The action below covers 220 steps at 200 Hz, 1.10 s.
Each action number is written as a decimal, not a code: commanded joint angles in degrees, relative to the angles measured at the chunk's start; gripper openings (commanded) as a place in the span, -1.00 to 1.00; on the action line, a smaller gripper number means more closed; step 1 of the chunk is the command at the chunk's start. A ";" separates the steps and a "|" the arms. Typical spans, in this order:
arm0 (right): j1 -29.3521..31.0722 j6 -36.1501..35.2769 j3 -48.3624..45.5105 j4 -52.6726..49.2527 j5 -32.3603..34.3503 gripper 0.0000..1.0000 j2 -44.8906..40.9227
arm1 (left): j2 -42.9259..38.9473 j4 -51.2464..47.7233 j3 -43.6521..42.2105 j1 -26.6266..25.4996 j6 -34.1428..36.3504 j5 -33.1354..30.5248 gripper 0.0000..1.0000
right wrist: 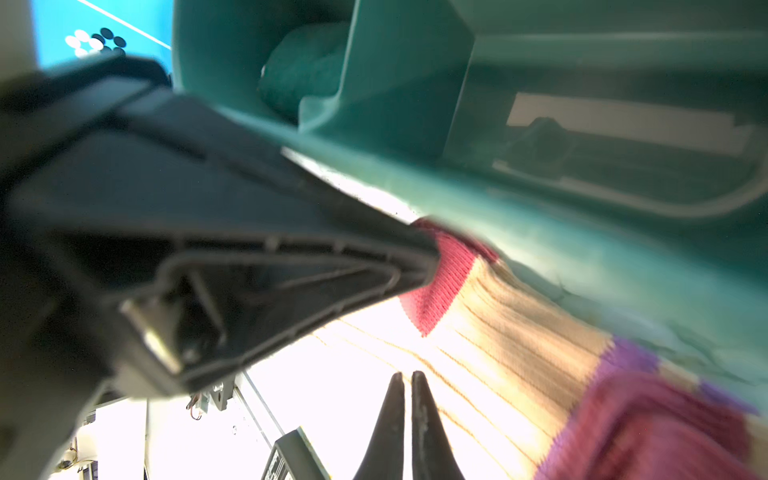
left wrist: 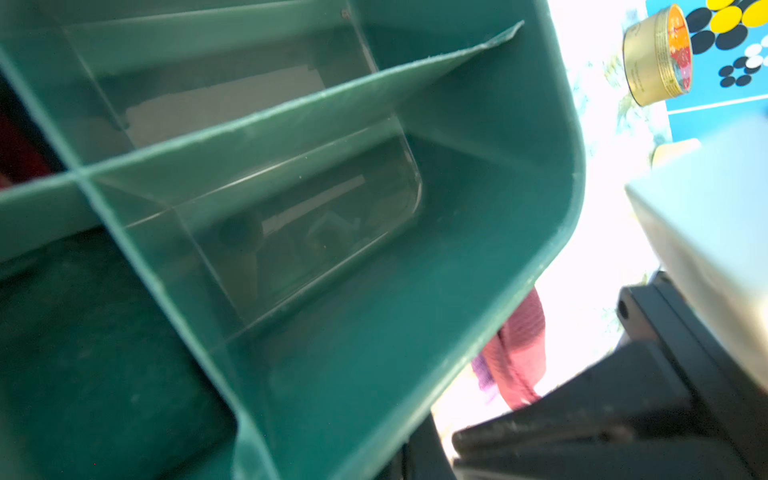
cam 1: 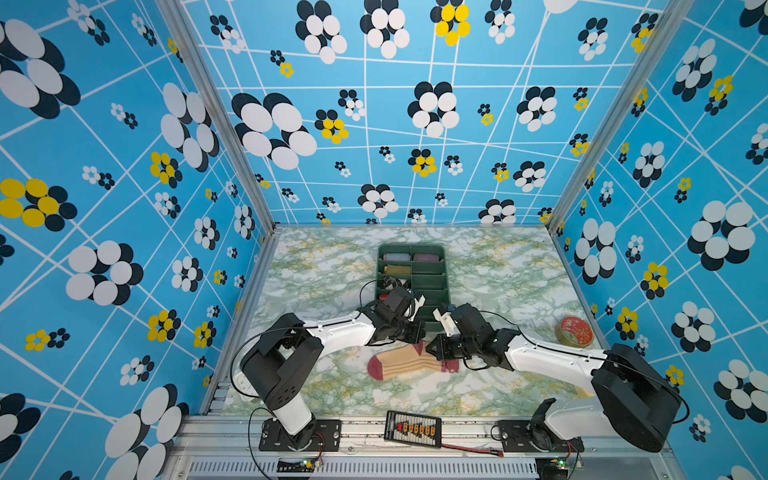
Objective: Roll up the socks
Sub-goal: 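Open both grippers and lift them off the sock, drawing the right arm back, then lower both grippers onto the rolled cuff and pinch it from both sides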
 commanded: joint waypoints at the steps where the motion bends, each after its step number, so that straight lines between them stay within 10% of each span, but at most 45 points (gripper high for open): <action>1: -0.04 -1.89 0.17 1.15 -1.19 -0.83 -1.36 | 2.85 -0.32 3.20 1.86 2.34 0.26 -0.92; 110: -10.43 -1.24 0.17 -34.61 16.13 -0.81 -22.00 | 2.88 -13.97 15.50 -1.72 11.13 -8.71 -0.88; 220: -12.93 1.40 -9.47 -24.09 9.55 -0.81 -21.42 | 3.33 -13.73 13.81 -17.73 0.31 -8.00 -0.96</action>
